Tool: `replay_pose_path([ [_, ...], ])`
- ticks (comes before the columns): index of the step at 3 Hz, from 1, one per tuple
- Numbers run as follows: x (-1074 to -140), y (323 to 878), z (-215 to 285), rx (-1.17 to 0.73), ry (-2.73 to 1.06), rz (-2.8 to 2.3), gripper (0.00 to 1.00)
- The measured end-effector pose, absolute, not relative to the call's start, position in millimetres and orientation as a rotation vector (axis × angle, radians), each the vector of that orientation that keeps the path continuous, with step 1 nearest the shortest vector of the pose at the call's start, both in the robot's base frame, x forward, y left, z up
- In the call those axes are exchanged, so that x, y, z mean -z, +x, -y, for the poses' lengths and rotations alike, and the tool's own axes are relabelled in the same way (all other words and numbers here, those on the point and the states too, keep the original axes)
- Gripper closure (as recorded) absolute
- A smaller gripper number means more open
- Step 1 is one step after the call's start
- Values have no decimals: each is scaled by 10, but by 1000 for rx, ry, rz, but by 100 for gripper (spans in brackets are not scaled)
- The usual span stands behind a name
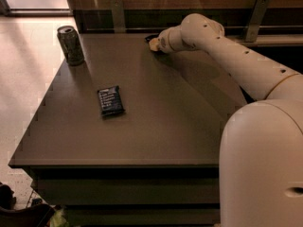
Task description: Pick rxbar chocolate
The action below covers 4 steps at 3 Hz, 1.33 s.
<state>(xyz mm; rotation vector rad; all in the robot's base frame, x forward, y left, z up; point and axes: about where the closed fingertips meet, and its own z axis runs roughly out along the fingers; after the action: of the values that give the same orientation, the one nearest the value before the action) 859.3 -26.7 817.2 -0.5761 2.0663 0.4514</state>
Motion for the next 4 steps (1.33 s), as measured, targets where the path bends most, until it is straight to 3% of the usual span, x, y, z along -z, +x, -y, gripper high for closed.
replay_pose_path([
  [4, -9136, 8091, 272, -233, -711, -1939, 100],
])
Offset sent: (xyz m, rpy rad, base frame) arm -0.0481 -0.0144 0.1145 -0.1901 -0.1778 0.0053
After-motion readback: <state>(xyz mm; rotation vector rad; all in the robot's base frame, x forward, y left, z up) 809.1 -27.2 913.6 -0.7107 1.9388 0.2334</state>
